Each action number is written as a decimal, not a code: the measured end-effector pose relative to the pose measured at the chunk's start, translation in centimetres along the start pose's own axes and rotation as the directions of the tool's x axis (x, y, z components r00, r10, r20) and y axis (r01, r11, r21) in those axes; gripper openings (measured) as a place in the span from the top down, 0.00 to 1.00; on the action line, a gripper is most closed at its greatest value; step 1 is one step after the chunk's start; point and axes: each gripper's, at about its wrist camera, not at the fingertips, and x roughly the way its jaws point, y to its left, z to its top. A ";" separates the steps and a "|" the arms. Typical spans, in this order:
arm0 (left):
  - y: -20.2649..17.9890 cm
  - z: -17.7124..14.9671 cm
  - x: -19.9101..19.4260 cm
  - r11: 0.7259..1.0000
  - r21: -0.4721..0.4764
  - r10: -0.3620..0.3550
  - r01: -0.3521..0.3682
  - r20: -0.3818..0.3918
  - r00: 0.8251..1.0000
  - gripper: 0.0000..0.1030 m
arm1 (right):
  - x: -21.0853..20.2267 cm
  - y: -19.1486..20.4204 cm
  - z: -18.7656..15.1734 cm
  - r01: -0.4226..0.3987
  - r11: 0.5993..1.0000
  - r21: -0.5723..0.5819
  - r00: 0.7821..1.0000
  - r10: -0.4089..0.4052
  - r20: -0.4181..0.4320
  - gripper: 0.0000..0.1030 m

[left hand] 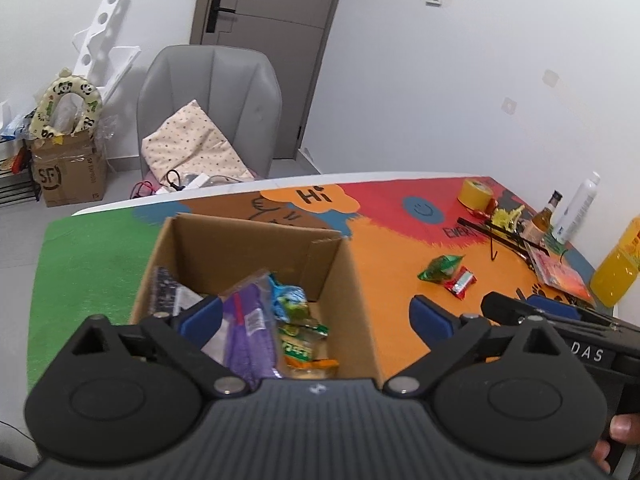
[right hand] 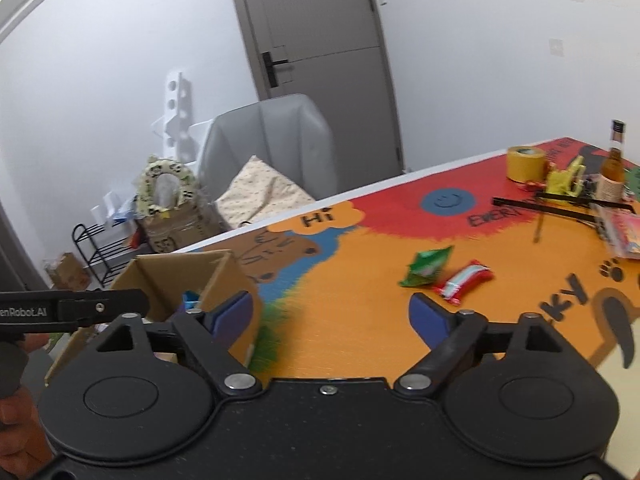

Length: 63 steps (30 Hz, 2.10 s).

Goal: Organize snacks
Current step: 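Move both tools back over the green bag and red-white bar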

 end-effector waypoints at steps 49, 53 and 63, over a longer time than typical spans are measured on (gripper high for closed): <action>-15.5 0.7 9.8 0.989 0.138 -0.045 0.058 -0.095 0.994 0.14 | 1.8 -16.0 -1.3 0.089 0.969 0.230 0.996 -0.082 -0.037 0.12; -16.1 1.0 11.6 0.989 0.136 -0.043 0.058 -0.113 0.993 0.22 | 3.0 -16.1 -0.8 0.078 0.969 0.233 0.997 -0.070 -0.044 0.13; -17.2 1.9 15.9 0.990 0.133 -0.024 0.043 -0.140 0.990 0.39 | 6.3 -17.6 -0.4 0.060 0.954 0.292 0.995 -0.033 -0.097 0.27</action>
